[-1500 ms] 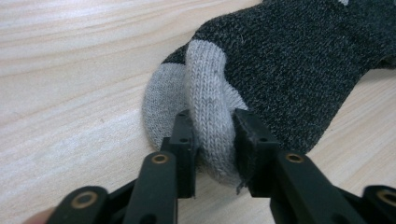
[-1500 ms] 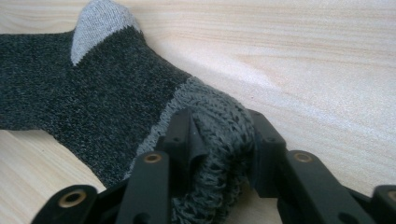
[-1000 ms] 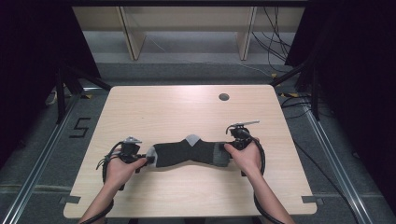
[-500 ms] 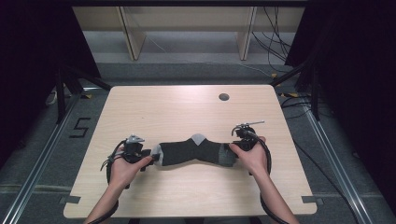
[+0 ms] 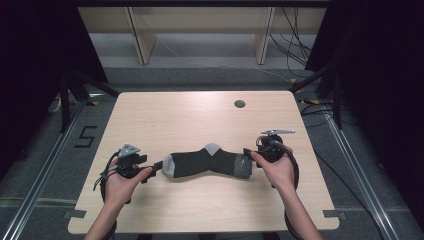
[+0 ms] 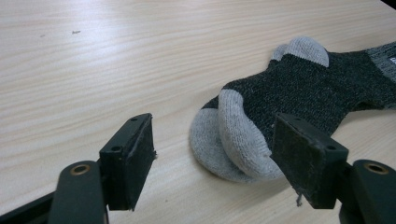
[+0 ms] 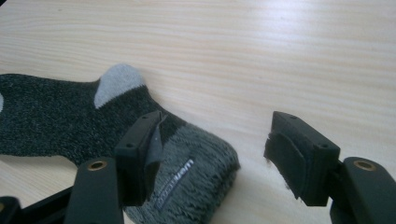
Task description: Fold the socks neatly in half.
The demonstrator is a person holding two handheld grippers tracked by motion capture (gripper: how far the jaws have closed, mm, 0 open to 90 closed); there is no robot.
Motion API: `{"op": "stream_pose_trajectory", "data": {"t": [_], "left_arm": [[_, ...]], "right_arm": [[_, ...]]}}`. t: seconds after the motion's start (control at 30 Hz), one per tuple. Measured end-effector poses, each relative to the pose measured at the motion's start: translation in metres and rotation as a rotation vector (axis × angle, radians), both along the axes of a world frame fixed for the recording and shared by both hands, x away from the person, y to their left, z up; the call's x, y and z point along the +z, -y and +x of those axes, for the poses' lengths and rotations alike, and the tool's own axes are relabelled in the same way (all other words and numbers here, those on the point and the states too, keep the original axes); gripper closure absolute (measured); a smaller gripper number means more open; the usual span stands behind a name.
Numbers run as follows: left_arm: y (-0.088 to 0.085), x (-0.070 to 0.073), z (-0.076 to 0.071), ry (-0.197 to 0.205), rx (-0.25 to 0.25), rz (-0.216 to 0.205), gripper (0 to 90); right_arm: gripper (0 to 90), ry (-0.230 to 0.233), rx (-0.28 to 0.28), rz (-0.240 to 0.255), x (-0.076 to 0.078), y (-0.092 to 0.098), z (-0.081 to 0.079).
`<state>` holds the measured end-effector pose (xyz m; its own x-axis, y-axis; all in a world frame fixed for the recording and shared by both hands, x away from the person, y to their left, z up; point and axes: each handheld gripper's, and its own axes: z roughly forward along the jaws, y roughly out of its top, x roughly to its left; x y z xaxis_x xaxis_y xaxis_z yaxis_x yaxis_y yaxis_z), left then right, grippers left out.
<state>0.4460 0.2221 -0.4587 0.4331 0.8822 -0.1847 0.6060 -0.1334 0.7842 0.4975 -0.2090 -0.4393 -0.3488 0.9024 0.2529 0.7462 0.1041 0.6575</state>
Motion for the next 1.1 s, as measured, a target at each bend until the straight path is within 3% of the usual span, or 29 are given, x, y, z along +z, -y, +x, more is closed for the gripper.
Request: {"op": "stream_pose_trajectory", "data": {"t": [0.03, 0.07, 0.1, 0.13, 0.27, 0.3, 0.4, 0.43, 0.47, 0.53, 0.57, 0.67, 0.73, 0.8, 0.83, 0.87, 0.9, 0.97, 1.03, 1.07, 1.1], "left_arm": [[0.001, 0.000, -0.001, 0.004, 0.014, -0.023, 29.4], [-0.001, -0.001, -0.002, 0.012, 0.008, -0.027, 29.6], [-0.001, 0.000, -0.002, 0.005, 0.015, -0.031, 29.7], [-0.001, -0.001, -0.002, 0.011, 0.016, -0.038, 30.0], [-0.003, -0.002, -0.002, 0.006, 0.016, -0.064, 32.5], [-0.003, -0.003, -0.002, 0.005, 0.012, -0.064, 33.0], [-0.001, -0.005, 0.001, -0.004, 0.010, -0.082, 37.0], [0.000, -0.005, 0.002, -0.017, 0.007, -0.080, 38.6], [0.003, -0.006, 0.005, -0.025, 0.007, -0.086, 39.6], [0.007, -0.007, 0.010, -0.050, 0.026, -0.098, 42.0], [0.010, -0.006, 0.012, -0.060, 0.034, -0.108, 42.7], [0.019, -0.005, 0.019, -0.071, 0.026, -0.127, 43.2], [0.024, -0.005, 0.023, -0.101, 0.027, -0.090, 43.5], [0.026, -0.005, 0.027, -0.113, 0.022, -0.096, 43.8], [0.025, -0.006, 0.028, -0.129, 0.009, -0.092, 44.2], [0.024, -0.010, 0.030, -0.157, 0.017, -0.088, 45.3], [0.024, -0.010, 0.030, -0.157, 0.017, -0.088, 46.1], [0.022, -0.015, 0.032, -0.181, 0.029, -0.072, 47.1], [0.018, -0.020, 0.033, -0.206, 0.051, -0.092, 50.2], [0.017, -0.022, 0.033, -0.212, 0.059, -0.096, 51.3], [0.016, -0.024, 0.034, -0.224, 0.064, -0.089, 52.5]], "right_arm": [[37.6, 0.017, 0.008, -0.016, -0.002, 0.002, 0.000], [38.1, 0.009, -0.014, 0.009, -0.002, 0.001, -0.002], [38.4, 0.011, -0.002, -0.016, -0.002, 0.004, -0.002], [38.9, -0.008, -0.005, -0.013, 0.000, 0.004, -0.004], [41.4, -0.010, -0.005, -0.028, 0.001, 0.007, -0.007], [42.2, 0.011, 0.013, -0.037, -0.001, 0.008, -0.006], [47.9, -0.042, -0.008, -0.010, -0.001, 0.004, -0.010], [48.4, -0.020, 0.018, -0.034, -0.003, 0.007, -0.009], [49.4, -0.028, 0.015, -0.043, -0.004, 0.007, -0.009], [50.8, -0.076, -0.039, -0.013, -0.003, 0.004, -0.013], [50.8, -0.020, 0.008, -0.056, -0.007, 0.009, -0.011], [50.8, -0.046, -0.008, -0.059, -0.006, 0.008, -0.012], [50.8, -0.036, 0.004, -0.043, -0.007, 0.009, -0.013], [51.3, -0.025, 0.001, -0.023, -0.006, 0.007, -0.016], [52.0, -0.040, -0.009, -0.026, -0.004, 0.006, -0.017], [57.4, -0.037, -0.004, -0.038, -0.003, 0.006, -0.018], [62.9, -0.015, 0.011, -0.087, -0.003, 0.007, -0.018], [66.5, -0.037, 0.019, -0.088, -0.003, 0.008, -0.017], [73.2, -0.060, 0.000, -0.088, -0.001, 0.006, -0.017], [75.6, -0.034, 0.023, -0.085, -0.002, 0.006, -0.016], [77.5, -0.022, 0.037, -0.114, -0.001, 0.007, -0.015]]}}
